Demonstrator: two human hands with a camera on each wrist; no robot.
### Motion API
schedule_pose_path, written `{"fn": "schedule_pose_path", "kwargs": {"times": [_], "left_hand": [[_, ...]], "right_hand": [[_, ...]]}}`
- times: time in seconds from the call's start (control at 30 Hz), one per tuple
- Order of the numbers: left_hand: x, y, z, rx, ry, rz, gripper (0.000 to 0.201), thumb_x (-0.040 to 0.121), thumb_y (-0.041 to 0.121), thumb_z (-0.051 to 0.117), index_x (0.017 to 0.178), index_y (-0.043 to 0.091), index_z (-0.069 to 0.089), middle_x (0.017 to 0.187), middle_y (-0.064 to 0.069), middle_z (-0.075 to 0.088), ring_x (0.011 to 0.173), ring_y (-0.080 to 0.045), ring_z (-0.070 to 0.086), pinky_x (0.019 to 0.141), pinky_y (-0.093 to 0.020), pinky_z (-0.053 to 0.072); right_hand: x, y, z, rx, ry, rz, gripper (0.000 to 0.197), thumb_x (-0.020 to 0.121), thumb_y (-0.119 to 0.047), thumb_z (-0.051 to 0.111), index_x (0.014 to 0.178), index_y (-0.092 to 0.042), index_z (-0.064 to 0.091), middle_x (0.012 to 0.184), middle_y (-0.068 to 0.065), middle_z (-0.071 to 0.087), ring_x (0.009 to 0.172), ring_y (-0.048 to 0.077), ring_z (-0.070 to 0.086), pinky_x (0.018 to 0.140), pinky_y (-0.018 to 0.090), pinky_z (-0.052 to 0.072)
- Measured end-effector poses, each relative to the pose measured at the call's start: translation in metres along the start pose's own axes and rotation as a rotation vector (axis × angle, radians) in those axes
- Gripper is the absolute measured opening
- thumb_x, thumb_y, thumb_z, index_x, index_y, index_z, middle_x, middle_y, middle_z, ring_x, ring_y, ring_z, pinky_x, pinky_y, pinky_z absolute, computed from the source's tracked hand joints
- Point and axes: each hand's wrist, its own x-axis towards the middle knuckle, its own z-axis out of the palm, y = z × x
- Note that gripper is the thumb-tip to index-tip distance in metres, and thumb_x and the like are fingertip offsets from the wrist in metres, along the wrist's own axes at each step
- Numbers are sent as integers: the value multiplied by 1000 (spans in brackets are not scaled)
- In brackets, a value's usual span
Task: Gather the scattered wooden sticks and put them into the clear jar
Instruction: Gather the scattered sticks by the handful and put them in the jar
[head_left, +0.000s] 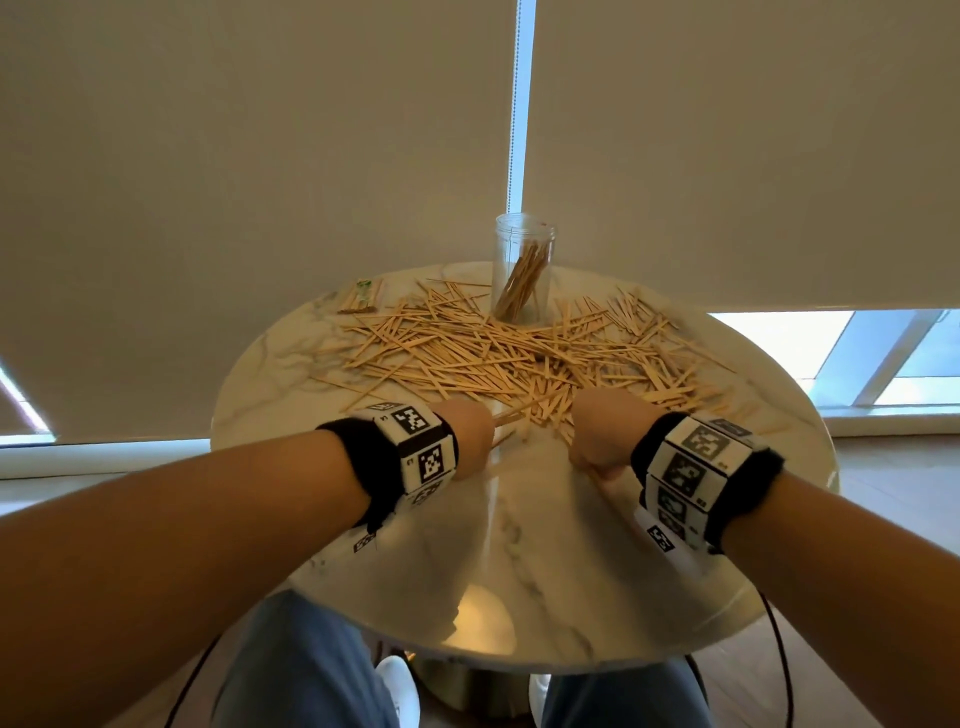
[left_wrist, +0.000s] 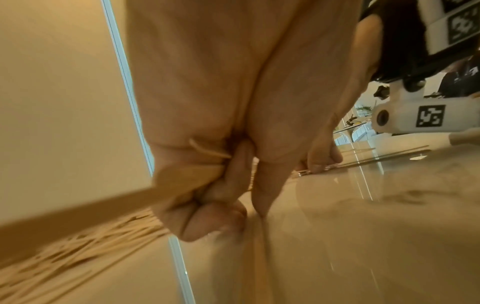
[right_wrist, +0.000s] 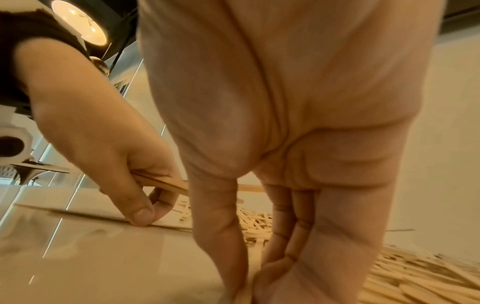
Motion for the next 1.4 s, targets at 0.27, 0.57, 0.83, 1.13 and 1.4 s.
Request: {"fn": "schedule_pose_path", "kwargs": {"times": [0.27,0.57,0.83,1.13,1.4], "left_hand": [[1,-14,3,14,12,2,39,99,31,57,127,4,60,109,-10,61,104,-26,61,75,-26,43],[11,-41,-4,-543,106,-21,24,105,24,42,100,8,59,77,-2,57,67,-15,58,58,-26,50],[17,-35,-11,-1346,157,-90,16,97,18,50,101,12,65,102,-5,58,88,-21,55,67,-33,52],[23,-13,-16,-1582,278,117,25,109,35,33,119,19,50,102,-11,72,78,-22,72,64,-34,58],[28,-25,-24,-1080,240,217,22,108,32,37,102,22,55,77,0,52,58,-12,43,51,-28,40]], "right_hand": [[-8,14,10,320,-34,57,20,93,-23,61,90,-4,67,77,7,70,69,22,69,62,29,58],[-1,42,-3,1154,116,-4,8,92,-6,65,95,1,69,82,13,72,69,20,68,75,35,62],[11,11,-21,1322,144,-111,17,90,-1,66,105,7,65,99,21,72,77,23,71,69,29,62],[30,-18,-34,981,378,-205,8,86,-11,71,88,-6,76,82,11,76,80,24,75,77,39,63],[19,11,-65,1072,641,-85,36,104,-43,44,128,-18,53,115,-7,57,100,14,58,88,35,52]]}}
